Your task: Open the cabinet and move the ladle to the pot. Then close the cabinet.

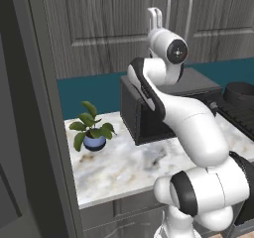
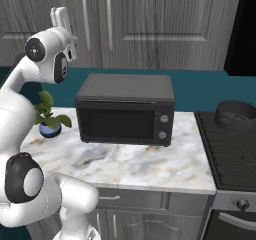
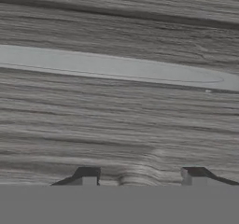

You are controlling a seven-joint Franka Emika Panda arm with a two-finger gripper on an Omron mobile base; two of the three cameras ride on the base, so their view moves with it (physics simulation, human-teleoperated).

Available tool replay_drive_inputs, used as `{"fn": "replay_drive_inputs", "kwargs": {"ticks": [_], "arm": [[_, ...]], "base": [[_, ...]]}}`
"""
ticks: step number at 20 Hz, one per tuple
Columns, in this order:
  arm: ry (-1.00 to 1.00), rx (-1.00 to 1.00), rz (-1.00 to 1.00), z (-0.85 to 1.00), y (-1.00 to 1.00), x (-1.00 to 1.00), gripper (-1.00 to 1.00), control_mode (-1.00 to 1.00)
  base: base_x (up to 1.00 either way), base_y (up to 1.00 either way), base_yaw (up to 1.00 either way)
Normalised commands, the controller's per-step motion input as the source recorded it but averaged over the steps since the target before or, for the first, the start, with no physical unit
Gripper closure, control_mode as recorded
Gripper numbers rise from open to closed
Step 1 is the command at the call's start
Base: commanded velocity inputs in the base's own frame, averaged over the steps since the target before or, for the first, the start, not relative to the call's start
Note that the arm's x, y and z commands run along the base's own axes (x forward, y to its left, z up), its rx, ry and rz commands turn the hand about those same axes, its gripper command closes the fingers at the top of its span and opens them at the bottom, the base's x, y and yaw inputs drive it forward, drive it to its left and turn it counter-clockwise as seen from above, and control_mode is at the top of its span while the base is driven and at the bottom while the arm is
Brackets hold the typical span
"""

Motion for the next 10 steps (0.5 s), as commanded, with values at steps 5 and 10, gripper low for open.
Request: {"fn": "replay_drive_inputs", "kwargs": {"ticks": [5, 10], "arm": [[0.05, 0.0, 0.0, 0.0, -0.13, 0.75, -1.0, -1.0], [0.16, 0.0, 0.01, 0.0, -0.17, 0.44, -1.0, -1.0]], "base": [[0.0, 0.0, 0.0], [0.0, 0.0, 0.0]]}}
